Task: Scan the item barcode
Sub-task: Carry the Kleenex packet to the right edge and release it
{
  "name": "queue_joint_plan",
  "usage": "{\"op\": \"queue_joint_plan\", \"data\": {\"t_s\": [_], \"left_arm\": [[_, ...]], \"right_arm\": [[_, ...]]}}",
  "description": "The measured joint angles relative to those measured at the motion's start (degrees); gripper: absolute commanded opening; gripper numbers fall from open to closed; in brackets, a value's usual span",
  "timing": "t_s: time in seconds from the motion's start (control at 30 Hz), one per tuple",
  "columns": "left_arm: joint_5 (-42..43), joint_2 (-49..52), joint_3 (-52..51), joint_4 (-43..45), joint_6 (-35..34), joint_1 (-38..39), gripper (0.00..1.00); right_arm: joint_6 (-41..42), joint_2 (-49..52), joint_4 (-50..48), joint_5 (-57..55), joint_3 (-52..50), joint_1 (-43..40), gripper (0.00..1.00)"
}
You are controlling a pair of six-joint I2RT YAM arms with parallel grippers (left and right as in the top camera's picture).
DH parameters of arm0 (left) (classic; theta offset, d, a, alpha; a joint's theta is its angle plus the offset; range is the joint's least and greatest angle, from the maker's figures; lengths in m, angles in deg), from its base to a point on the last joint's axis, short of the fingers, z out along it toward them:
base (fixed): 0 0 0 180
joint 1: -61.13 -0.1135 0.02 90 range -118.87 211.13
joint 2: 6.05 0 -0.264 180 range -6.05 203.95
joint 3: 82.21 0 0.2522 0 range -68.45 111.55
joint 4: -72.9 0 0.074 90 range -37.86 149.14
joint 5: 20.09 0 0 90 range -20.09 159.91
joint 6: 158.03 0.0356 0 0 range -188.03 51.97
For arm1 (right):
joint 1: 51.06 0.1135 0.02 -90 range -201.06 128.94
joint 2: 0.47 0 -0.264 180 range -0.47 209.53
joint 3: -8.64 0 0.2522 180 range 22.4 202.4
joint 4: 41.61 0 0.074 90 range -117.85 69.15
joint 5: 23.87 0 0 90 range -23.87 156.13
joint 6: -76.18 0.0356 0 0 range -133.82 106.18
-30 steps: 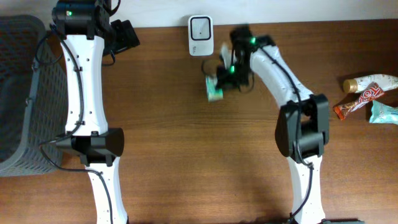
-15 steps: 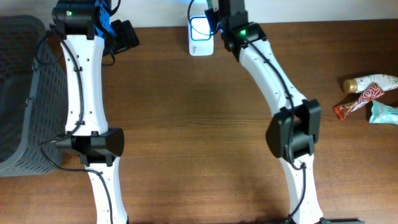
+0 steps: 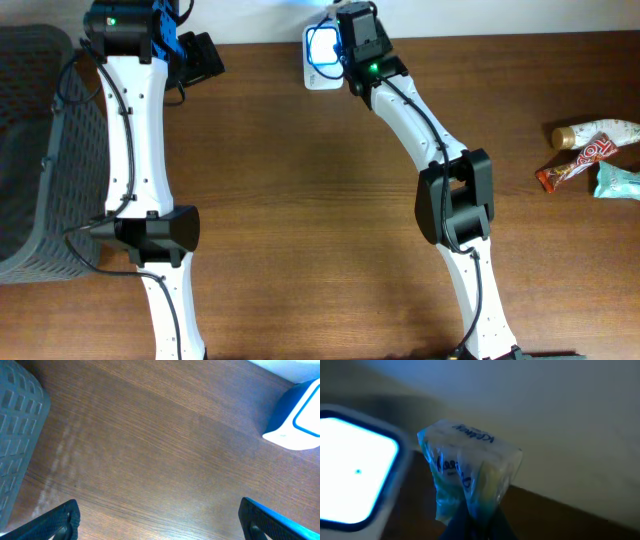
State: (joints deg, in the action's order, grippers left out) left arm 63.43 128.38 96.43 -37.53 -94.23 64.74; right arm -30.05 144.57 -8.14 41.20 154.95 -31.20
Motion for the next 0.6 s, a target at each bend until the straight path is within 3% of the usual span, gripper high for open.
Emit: {"op": "queue_joint_plan", "data": {"t_s": [0.17, 0.43, 0.6], "left_arm": [[0.0, 0.0, 0.0, 0.0, 0.0, 0.0, 0.99], [0.0, 0.0, 0.0, 0.0, 0.0, 0.0, 0.99], [0.0, 0.0, 0.0, 0.0, 0.0, 0.0, 0.99]], "right_arm": [[9.7, -2.9, 8.9, -9.4, 0.1, -3.1, 0.04], [31.4, -8.0, 40.3, -22.5, 1.3, -25.9, 0.04], [44.8, -8.0, 52.0, -17.6, 1.1, -39.3, 0.04]]}}
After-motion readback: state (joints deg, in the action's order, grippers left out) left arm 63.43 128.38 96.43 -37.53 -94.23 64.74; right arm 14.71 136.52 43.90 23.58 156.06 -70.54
